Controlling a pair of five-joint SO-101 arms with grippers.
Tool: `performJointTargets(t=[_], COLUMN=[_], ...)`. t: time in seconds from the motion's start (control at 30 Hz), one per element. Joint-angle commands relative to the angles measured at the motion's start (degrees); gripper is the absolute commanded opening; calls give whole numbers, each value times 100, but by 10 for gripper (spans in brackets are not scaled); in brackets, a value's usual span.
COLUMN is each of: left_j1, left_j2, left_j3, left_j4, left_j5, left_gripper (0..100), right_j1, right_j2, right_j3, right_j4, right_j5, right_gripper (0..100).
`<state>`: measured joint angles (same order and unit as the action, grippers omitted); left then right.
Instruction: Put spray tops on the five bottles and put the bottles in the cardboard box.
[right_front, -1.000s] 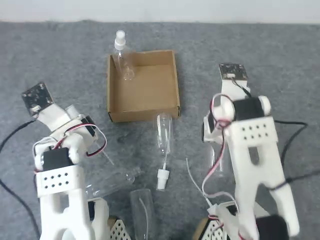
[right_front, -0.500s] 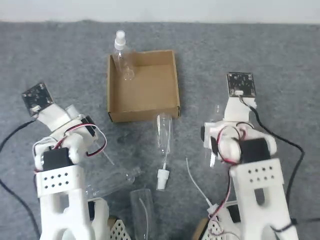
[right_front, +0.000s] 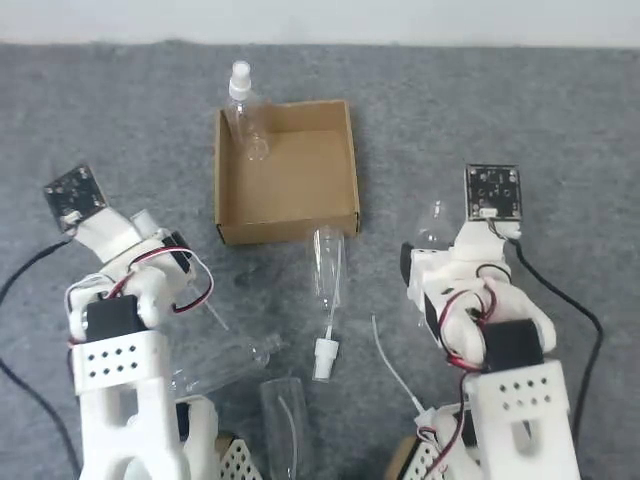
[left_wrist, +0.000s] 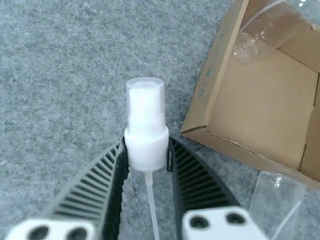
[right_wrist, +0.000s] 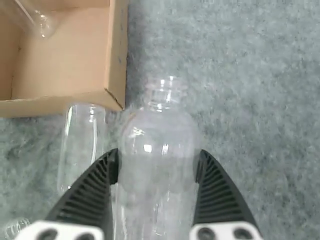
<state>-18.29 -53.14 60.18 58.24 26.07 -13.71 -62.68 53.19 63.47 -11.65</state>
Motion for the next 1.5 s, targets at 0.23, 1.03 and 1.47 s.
performJointTargets(t=[0.23, 1.03, 1.47], left_j1=[-26, -18, -26], left_j2=[-176, -176, -176], left_j3=[-66, -57, -189], left_j4=[-176, -176, -176], left_j5=[-18, -18, 9], left_gripper=[11, 11, 11], right_j1=[-66, -1007, -1068], right_j2=[-954, -2695, -4180], right_j3=[633, 1705, 2840], right_j4=[-866, -1103, -1675], right_j5=[-62, -53, -18], right_gripper=[19, 19, 20])
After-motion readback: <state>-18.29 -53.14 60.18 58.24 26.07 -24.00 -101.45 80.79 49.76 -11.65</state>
